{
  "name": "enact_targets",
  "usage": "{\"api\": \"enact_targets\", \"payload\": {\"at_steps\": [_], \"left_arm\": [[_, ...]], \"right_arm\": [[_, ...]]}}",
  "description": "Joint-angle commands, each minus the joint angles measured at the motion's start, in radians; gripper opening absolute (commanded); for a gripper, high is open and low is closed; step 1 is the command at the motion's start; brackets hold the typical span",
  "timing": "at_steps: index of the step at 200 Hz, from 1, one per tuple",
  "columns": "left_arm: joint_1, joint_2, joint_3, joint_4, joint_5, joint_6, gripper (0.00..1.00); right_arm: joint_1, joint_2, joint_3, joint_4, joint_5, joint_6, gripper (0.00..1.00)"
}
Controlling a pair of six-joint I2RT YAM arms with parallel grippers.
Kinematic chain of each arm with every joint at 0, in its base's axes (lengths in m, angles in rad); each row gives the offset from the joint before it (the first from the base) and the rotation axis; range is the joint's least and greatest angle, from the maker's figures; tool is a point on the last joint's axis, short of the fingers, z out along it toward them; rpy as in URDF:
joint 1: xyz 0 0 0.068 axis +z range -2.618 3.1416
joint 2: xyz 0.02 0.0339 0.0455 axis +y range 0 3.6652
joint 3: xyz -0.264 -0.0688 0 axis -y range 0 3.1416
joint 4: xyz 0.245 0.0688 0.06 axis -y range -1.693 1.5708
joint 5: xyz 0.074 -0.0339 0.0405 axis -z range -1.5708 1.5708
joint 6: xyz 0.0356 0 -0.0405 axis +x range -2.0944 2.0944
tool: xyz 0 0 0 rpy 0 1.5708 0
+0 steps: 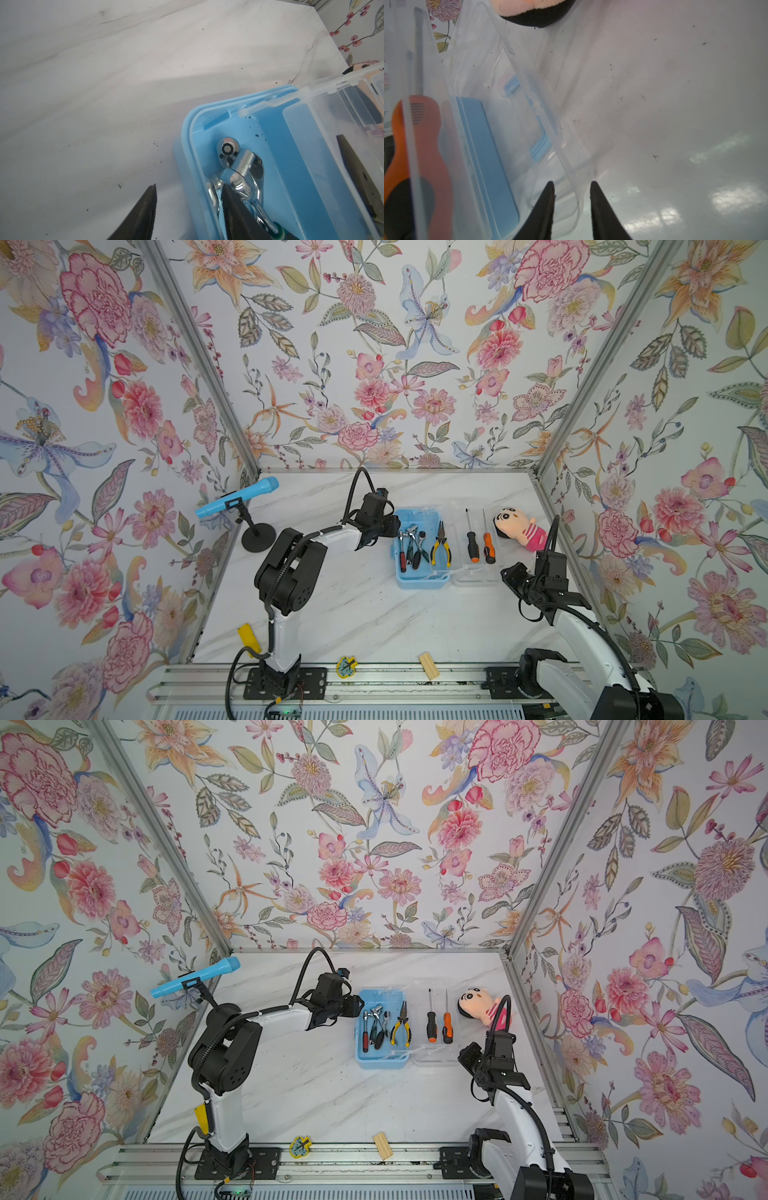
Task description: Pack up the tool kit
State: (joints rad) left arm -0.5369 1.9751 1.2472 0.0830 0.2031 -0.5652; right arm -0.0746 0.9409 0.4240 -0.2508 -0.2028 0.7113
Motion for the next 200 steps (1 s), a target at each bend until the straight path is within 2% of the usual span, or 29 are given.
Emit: {"api": "enact_targets", "payload": {"at_steps": [1,69,108,118,139,154,171,200], "left_arm": [[0.003,0.023,0.027,-0.006,0.008,-0.007,0.5],[0.01,0.02,0.003,0.012,0.018,-0.019,0.47],[0.012,0.019,-0.003,0.02,0.022,-0.026,0.44],[0.013,0.021,-0.005,0.024,0.022,-0.027,0.4],[0.014,0.026,-0.009,0.033,0.037,-0.032,0.22],[0.015,0.024,-0.016,0.045,0.048,-0.04,0.18],[0.014,0.015,-0.033,0.067,0.047,-0.057,0.0],[0.014,0.001,-0.058,0.084,0.041,-0.081,0.0]], "right_arm": [[0.002,0.021,0.001,0.06,0.001,-0.026,0.31],[0.044,0.125,-0.018,0.182,-0.009,-0.03,0.28],[0.052,0.183,-0.014,0.215,-0.014,-0.033,0.16],[0.053,0.189,-0.011,0.215,-0.003,-0.035,0.1],[0.053,0.19,0.002,0.193,0.011,-0.044,0.0],[0.056,0.182,0.01,0.181,0.011,-0.044,0.0],[0.06,0.163,0.017,0.169,0.03,-0.049,0.0],[0.071,0.132,0.059,0.121,0.069,-0.073,0.0]]}}
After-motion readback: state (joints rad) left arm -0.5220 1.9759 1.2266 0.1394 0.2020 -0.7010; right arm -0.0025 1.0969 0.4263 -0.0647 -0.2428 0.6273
